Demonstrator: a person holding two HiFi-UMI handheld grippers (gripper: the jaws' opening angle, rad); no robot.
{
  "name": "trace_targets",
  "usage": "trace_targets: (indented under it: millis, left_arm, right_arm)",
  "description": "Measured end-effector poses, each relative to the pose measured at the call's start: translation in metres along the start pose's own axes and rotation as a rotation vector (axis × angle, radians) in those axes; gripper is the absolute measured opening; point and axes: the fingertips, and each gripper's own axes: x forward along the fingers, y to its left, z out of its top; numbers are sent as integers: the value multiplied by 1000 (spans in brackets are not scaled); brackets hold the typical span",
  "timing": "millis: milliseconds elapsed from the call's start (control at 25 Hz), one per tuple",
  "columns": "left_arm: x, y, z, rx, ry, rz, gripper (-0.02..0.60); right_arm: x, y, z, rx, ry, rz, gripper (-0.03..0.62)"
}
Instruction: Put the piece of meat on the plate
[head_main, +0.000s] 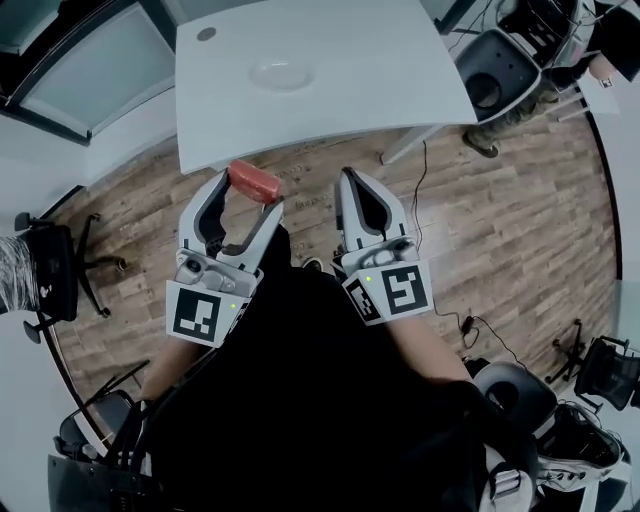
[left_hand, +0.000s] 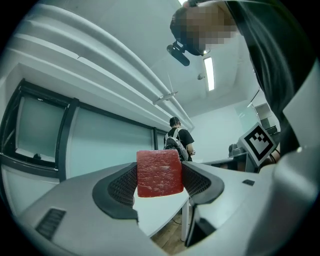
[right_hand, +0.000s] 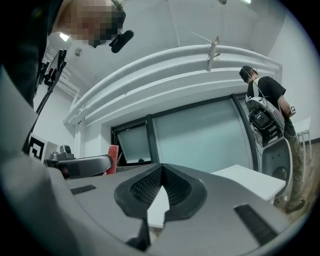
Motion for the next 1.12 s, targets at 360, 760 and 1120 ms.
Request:
trace_targets:
  millis: [360,760,1120]
  left_arm:
    - [41,23,-15,-33,23,-54,279]
    - [63,100,-51,-91,71,-55,279]
    - [97,176,-63,-143,38,-73,279]
  right_arm:
    - [33,-23,-5,-3,35,-53,2]
    - [122,-13,-37,-15,121,-39,3]
    - [209,-12,-42,-82,181,-60,3]
